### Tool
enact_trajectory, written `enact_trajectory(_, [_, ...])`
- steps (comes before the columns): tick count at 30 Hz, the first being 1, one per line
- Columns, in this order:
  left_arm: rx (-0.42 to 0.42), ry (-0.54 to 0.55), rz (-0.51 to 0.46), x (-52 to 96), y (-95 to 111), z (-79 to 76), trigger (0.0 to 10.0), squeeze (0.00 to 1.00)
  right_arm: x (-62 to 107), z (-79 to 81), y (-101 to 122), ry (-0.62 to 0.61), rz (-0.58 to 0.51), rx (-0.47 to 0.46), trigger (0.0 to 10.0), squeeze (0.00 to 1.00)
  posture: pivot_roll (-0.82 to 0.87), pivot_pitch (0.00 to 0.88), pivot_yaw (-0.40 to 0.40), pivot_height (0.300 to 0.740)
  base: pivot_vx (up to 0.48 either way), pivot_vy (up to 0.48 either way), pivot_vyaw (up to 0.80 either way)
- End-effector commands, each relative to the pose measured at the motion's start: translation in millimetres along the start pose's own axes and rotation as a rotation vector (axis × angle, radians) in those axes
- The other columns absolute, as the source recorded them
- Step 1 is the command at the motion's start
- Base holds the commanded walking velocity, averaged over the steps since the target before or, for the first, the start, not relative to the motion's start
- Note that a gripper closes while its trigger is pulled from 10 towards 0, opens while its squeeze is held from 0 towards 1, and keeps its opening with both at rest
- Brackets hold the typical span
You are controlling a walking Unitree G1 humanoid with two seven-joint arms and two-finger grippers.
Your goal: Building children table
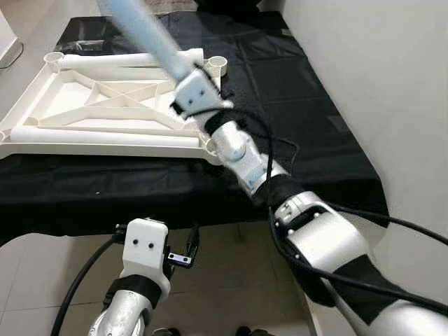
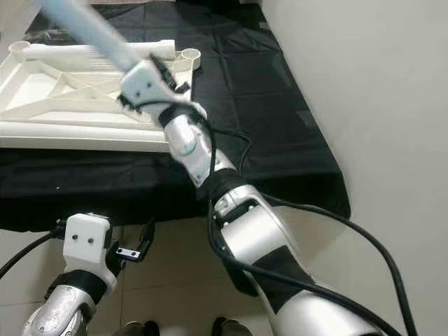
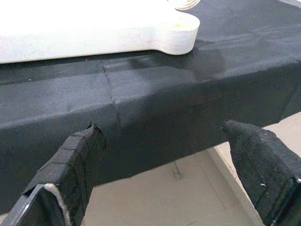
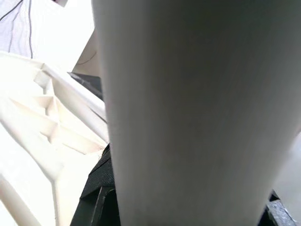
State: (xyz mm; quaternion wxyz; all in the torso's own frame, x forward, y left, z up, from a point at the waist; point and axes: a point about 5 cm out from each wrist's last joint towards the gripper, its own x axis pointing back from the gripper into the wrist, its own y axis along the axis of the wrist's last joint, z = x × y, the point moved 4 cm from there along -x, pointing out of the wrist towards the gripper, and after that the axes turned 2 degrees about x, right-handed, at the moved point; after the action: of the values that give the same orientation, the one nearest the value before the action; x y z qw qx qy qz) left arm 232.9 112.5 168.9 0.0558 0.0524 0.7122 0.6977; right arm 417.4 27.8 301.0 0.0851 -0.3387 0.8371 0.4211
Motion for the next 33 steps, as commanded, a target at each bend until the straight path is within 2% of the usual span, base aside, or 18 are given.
enact_trajectory(1, [-0.009, 0.004, 0.013, 2.6, -1, 1.3, 10.0, 0.00, 8.4, 22.8, -5, 0.087, -0.004, -0.022, 10.0, 0.00, 0.07, 0.272, -0.057, 0.740, 0.000, 0.000, 0.00])
enact_trajectory(6, [-0.018, 0.007, 0.015, 2.8, -1, 3.5, 10.0, 0.00, 9.5, 27.8, -3, 0.115, -0.012, -0.057, 10.0, 0.00, 0.07, 0.273, -0.054, 0.740, 0.000, 0.000, 0.00])
enact_trajectory(9, [-0.033, 0.012, 0.027, 2.3, -3, 5.9, 10.0, 0.00, 8.3, 28.4, -7, 0.143, 0.026, -0.092, 10.0, 0.00, 0.07, 0.273, -0.055, 0.740, 0.000, 0.000, 0.00])
enact_trajectory(11, [-0.025, 0.010, 0.024, 1.9, -3, 5.5, 10.0, 0.00, 9.2, 31.7, -8, 0.185, 0.043, -0.197, 10.0, 0.00, 0.07, 0.273, -0.055, 0.740, 0.000, 0.000, 0.00])
enact_trajectory(12, [-0.025, 0.010, 0.024, 1.9, -3, 5.5, 10.0, 0.00, 9.2, 31.7, -8, 0.185, 0.043, -0.197, 10.0, 0.00, 0.07, 0.273, -0.055, 0.740, 0.000, 0.000, 0.00])
enact_trajectory(13, [-0.018, 0.008, 0.023, 1.7, -4, 5.0, 10.0, 0.00, 8.8, 32.9, -7, 0.215, 0.051, -0.333, 10.0, 0.00, 0.07, 0.273, -0.055, 0.740, 0.000, 0.000, 0.00])
enact_trajectory(14, [-0.020, 0.008, 0.024, 1.3, -4, 5.1, 10.0, 0.00, 8.7, 33.9, -6, 0.235, 0.051, -0.375, 10.0, 0.00, 0.07, 0.272, -0.053, 0.740, 0.000, 0.000, 0.00])
enact_trajectory(15, [-0.020, 0.008, 0.024, 1.3, -4, 5.1, 10.0, 0.00, 8.7, 33.9, -6, 0.235, 0.051, -0.375, 10.0, 0.00, 0.07, 0.272, -0.053, 0.740, 0.000, 0.000, 0.00])
enact_trajectory(17, [-0.024, 0.008, 0.028, 0.6, -5, 5.6, 10.0, 0.00, 8.4, 33.5, -2, 0.260, 0.041, -0.431, 10.0, 0.00, 0.07, 0.272, -0.053, 0.740, 0.000, 0.000, 0.00])
enact_trajectory(22, [-0.036, 0.015, 0.030, -0.3, -6, 10.6, 10.0, 0.00, 13.2, 32.1, 6, 0.370, 0.004, -0.600, 10.0, 0.00, 0.06, 0.275, -0.051, 0.740, 0.000, 0.000, 0.00])
enact_trajectory(24, [-0.037, 0.016, 0.029, -0.4, -5, 11.6, 10.0, 0.00, 15.8, 32.7, 10, 0.403, -0.029, -0.587, 10.0, 0.00, 0.06, 0.275, -0.050, 0.740, 0.000, 0.000, 0.00])
enact_trajectory(26, [-0.037, 0.019, 0.029, -0.3, -5, 12.7, 10.0, 0.00, 16.5, 29.9, 13, 0.403, -0.061, -0.534, 10.0, 0.00, 0.06, 0.273, -0.048, 0.740, 0.000, 0.000, 0.00])
enact_trajectory(27, [-0.037, 0.021, 0.031, 0.0, -6, 12.8, 10.0, 0.00, 13.5, 21.9, 11, 0.357, -0.063, -0.513, 10.0, 0.00, 0.06, 0.273, -0.048, 0.740, 0.000, 0.000, 0.00])
enact_trajectory(29, [-0.038, 0.021, 0.032, 0.3, -6, 12.8, 10.0, 0.00, 11.5, 16.0, 10, 0.325, -0.063, -0.500, 10.0, 0.00, 0.06, 0.273, -0.048, 0.740, 0.000, 0.000, 0.00])
enact_trajectory(31, [-0.037, 0.023, 0.036, 1.1, -8, 12.6, 10.0, 0.00, 2.5, -14.3, 2, 0.193, -0.039, -0.476, 10.0, 0.00, 0.07, 0.271, -0.048, 0.740, 0.000, 0.000, 0.00])
enact_trajectory(32, [-0.035, 0.026, 0.037, 1.8, -8, 12.8, 10.0, 0.00, -3.4, -36.4, 1, 0.116, -0.029, -0.461, 10.0, 0.00, 0.07, 0.271, -0.048, 0.740, 0.000, 0.000, 0.00])
enact_trajectory(33, [-0.034, 0.026, 0.037, 1.9, -8, 12.8, 10.0, 0.00, -4.2, -39.7, 1, 0.108, -0.029, -0.461, 10.0, 0.00, 0.07, 0.271, -0.048, 0.740, 0.000, 0.000, 0.00])
